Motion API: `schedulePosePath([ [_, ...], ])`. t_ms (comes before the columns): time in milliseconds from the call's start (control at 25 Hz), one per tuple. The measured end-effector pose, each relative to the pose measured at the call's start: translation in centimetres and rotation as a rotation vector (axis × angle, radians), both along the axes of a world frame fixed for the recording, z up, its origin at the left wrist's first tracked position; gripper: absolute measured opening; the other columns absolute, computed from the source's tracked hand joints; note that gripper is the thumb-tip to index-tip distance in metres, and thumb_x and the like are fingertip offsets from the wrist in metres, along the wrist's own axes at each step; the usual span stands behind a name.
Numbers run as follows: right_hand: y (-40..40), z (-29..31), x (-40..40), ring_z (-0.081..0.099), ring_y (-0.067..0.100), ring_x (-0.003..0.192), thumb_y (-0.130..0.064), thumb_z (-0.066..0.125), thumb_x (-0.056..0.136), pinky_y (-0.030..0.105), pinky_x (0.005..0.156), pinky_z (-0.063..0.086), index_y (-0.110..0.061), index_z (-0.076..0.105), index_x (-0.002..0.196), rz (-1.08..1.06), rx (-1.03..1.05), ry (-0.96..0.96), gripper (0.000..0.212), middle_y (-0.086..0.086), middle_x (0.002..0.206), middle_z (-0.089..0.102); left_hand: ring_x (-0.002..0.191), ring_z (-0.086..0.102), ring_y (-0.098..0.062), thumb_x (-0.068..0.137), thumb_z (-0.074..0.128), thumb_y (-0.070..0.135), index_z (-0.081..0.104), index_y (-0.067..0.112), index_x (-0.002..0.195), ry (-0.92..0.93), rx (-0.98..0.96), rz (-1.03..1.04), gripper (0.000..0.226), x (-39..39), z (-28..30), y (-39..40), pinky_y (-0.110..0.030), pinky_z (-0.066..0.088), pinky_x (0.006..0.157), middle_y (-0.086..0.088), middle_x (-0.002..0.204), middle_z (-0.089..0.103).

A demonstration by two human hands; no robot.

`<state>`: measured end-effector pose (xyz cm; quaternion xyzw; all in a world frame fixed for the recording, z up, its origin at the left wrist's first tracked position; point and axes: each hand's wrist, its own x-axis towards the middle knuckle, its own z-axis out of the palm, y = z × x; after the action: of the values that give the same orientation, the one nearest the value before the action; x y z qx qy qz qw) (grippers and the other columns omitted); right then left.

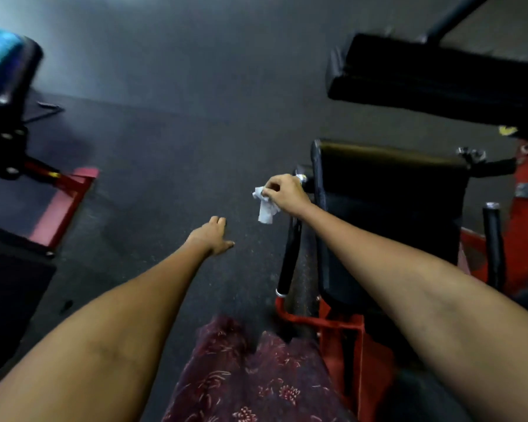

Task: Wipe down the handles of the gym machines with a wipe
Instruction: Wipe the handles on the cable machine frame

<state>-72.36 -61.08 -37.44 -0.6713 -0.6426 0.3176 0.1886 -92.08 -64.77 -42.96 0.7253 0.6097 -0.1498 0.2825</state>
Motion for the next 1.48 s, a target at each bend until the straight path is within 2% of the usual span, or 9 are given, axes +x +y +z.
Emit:
schedulePosePath([
  [280, 4.1, 11.9, -12.0, 0.058, 0.011, 0.078, -0.015, 0.067, 0.076, 0.020, 0.060, 0.040, -0.009, 0.073, 0.084, 0.243, 0.144, 0.084, 0.012, 0.008, 0.081, 0.069, 0.124, 0.047, -0.030, 0.092, 0.058, 0.035, 0.037, 0.007, 0.136, -0.024, 0.311, 0.145, 0.056, -11.1, 12.8, 1.1, -0.042, 0.041, 0.098, -0.009, 0.143, 0.033],
  [520, 4.8, 19.3, -25.0, 0.058, 0.011, 0.077, -0.014, 0.068, 0.077, 0.012, 0.056, 0.039, -0.003, 0.071, 0.088, 0.512, 0.256, 0.139, 0.016, 0.011, 0.087, 0.070, 0.122, 0.048, -0.025, 0.092, 0.055, 0.032, 0.040, 0.009, 0.135, 0.115, 0.458, 0.326, 0.051, -23.7, 18.6, -2.7, -0.038, 0.043, 0.093, -0.005, 0.140, 0.037],
  [720, 3.0, 23.7, -35.1, 0.057, 0.011, 0.074, -0.013, 0.070, 0.078, 0.016, 0.060, 0.037, -0.003, 0.069, 0.084, 0.684, 0.316, 0.232, 0.012, 0.014, 0.087, 0.070, 0.114, 0.054, -0.023, 0.090, 0.055, 0.025, 0.052, 0.009, 0.125, 0.118, 0.633, 0.414, 0.038, -31.0, 23.9, -5.9, -0.039, 0.046, 0.091, -0.004, 0.132, 0.047],
  [800, 2.2, 25.4, -38.3, 0.057, 0.010, 0.073, -0.017, 0.071, 0.079, 0.013, 0.056, 0.036, -0.003, 0.070, 0.085, 0.724, 0.360, 0.292, 0.015, 0.012, 0.084, 0.070, 0.107, 0.059, -0.025, 0.088, 0.052, 0.026, 0.059, 0.006, 0.116, 0.004, 0.827, 0.393, 0.036, -32.4, 26.1, -7.2, -0.036, 0.049, 0.086, -0.007, 0.127, 0.054],
  [920, 0.8, 29.0, -43.1, 0.058, 0.012, 0.070, -0.019, 0.072, 0.078, 0.008, 0.057, 0.035, -0.005, 0.071, 0.082, 0.748, 0.506, 0.434, 0.014, 0.009, 0.078, 0.070, 0.097, 0.060, -0.024, 0.084, 0.048, 0.027, 0.064, 0.001, 0.102, 0.024, 1.281, 0.320, 0.036, -34.3, 30.0, -9.0, -0.034, 0.049, 0.081, -0.013, 0.111, 0.061],
  [1000, -0.1, 31.6, -46.1, 0.060, 0.014, 0.070, -0.017, 0.071, 0.078, 0.012, 0.059, 0.037, -0.005, 0.071, 0.081, 0.743, 0.583, 0.563, 0.012, 0.007, 0.076, 0.070, 0.094, 0.056, -0.022, 0.083, 0.053, 0.021, 0.063, 0.000, 0.096, 0.085, 1.545, 0.384, 0.027, -36.2, 32.4, -10.2, -0.033, 0.046, 0.080, -0.014, 0.103, 0.061],
  [1080, -0.5, 33.8, -48.4, 0.058, 0.010, 0.069, -0.015, 0.070, 0.079, 0.016, 0.061, 0.039, -0.005, 0.071, 0.083, 0.729, 0.605, 0.655, 0.010, 0.004, 0.075, 0.067, 0.094, 0.053, -0.023, 0.081, 0.055, 0.020, 0.061, 0.000, 0.097, 0.108, 1.682, 0.541, 0.026, -38.2, 34.1, -11.0, -0.033, 0.044, 0.082, -0.015, 0.102, 0.058],
  [1280, -0.1, 36.8, -54.1, 0.058, 0.009, 0.072, -0.013, 0.069, 0.081, 0.014, 0.066, 0.044, -0.005, 0.070, 0.086, 0.771, 0.629, 0.725, 0.010, 0.003, 0.080, 0.067, 0.108, 0.053, -0.027, 0.077, 0.066, 0.013, 0.049, 0.004, 0.121, 0.055, 1.575, 0.979, 0.048, -43.7, 35.5, -10.2, -0.035, 0.039, 0.094, -0.012, 0.129, 0.044],
  [1480, 1.1, 37.1, -58.0, 0.052, 0.003, 0.061, -0.004, 0.067, 0.076, 0.003, 0.056, 0.037, -0.003, 0.072, 0.080, 0.845, 0.690, 0.690, 0.006, 0.005, 0.073, 0.066, 0.132, 0.036, -0.031, 0.084, 0.062, 0.014, 0.027, 0.004, 0.142, -0.067, 1.415, 1.160, 0.069, -46.4, 36.2, -7.7, -0.047, 0.033, 0.109, -0.014, 0.150, 0.022],
])
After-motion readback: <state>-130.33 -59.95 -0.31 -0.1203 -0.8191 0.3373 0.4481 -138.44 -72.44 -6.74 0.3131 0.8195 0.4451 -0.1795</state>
